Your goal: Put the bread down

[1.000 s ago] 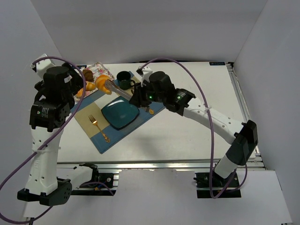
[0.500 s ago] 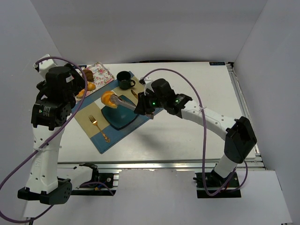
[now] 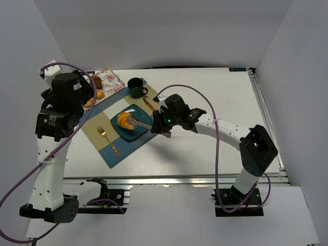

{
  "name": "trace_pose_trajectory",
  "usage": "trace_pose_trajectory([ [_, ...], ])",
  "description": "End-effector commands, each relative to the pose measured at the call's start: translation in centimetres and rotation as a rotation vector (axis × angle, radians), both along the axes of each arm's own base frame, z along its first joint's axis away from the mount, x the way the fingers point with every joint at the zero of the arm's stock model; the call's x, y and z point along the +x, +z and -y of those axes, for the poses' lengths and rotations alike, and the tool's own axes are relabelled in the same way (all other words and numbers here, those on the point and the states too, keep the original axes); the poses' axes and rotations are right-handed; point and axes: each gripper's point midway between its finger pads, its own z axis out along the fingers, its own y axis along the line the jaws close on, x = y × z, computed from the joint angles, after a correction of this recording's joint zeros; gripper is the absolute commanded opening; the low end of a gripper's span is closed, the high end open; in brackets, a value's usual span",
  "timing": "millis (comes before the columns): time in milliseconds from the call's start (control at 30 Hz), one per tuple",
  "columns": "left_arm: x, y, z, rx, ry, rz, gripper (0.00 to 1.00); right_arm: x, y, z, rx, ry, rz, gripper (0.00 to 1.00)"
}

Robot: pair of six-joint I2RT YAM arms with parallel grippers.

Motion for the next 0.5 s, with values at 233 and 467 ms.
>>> trace_pose_trajectory([
  [233, -0.1, 0.0, -0.3, 0.016, 0.007, 0.001, 0.97, 0.4, -0.2, 0.2, 0.017, 0.009, 0.049, 0.05],
  [467, -0.2, -0.4, -0.2, 0.01, 0.004, -0.001, 0.97, 0.2, -1.1, 0.7, -0.006, 0.006, 0.046, 0.25],
])
